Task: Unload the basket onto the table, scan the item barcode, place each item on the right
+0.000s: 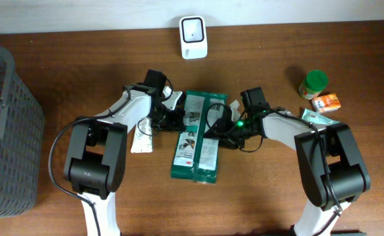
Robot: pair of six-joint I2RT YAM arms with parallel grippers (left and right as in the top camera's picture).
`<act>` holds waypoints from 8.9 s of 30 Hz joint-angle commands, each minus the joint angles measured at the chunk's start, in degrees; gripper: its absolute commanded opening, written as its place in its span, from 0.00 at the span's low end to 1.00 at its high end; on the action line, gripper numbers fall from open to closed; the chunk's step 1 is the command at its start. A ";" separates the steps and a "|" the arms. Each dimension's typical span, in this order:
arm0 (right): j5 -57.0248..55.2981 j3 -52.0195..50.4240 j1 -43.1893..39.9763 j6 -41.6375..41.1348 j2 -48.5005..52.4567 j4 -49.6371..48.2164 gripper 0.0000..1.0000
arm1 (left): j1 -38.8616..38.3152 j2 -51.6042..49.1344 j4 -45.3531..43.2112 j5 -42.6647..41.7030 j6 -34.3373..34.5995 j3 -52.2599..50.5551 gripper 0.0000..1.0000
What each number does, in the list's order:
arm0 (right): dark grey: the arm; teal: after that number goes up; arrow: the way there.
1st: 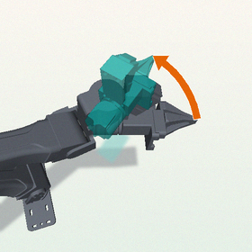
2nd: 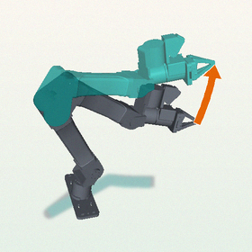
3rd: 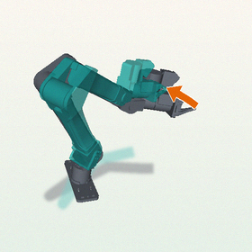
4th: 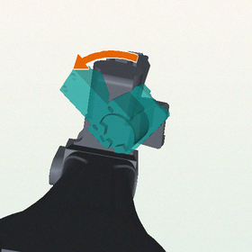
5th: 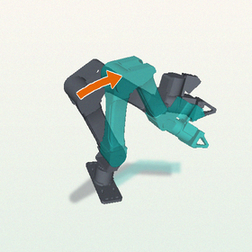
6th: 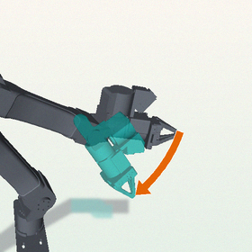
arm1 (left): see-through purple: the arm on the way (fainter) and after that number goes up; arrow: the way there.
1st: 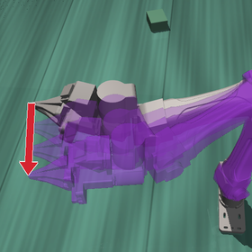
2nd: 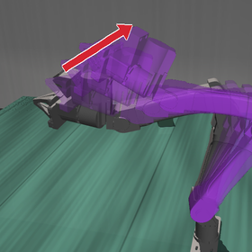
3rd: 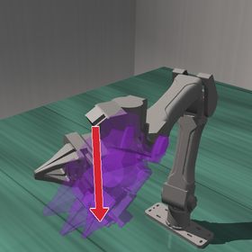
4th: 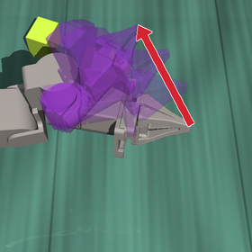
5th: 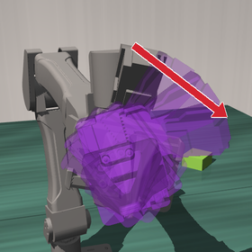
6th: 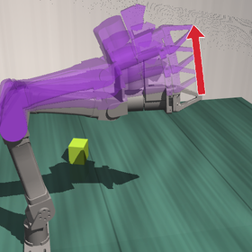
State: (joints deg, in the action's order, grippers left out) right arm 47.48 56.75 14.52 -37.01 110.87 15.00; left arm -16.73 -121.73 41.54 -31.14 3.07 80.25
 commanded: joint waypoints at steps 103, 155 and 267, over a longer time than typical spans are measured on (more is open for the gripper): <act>-95.95 46.23 12.31 107.36 23.41 -28.70 0.04 | 20.92 4.11 20.50 15.98 -1.79 33.00 0.99; -60.63 46.23 6.80 40.02 -8.09 35.39 0.04 | 20.92 4.11 20.50 15.98 -1.79 33.00 0.99; -27.85 56.61 3.04 19.50 5.03 50.84 0.79 | 20.87 4.11 20.52 15.98 -1.79 33.00 0.99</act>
State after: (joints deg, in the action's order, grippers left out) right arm 22.09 114.56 15.73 -13.76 115.90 66.94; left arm 4.14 -118.50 61.98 -15.33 1.54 112.73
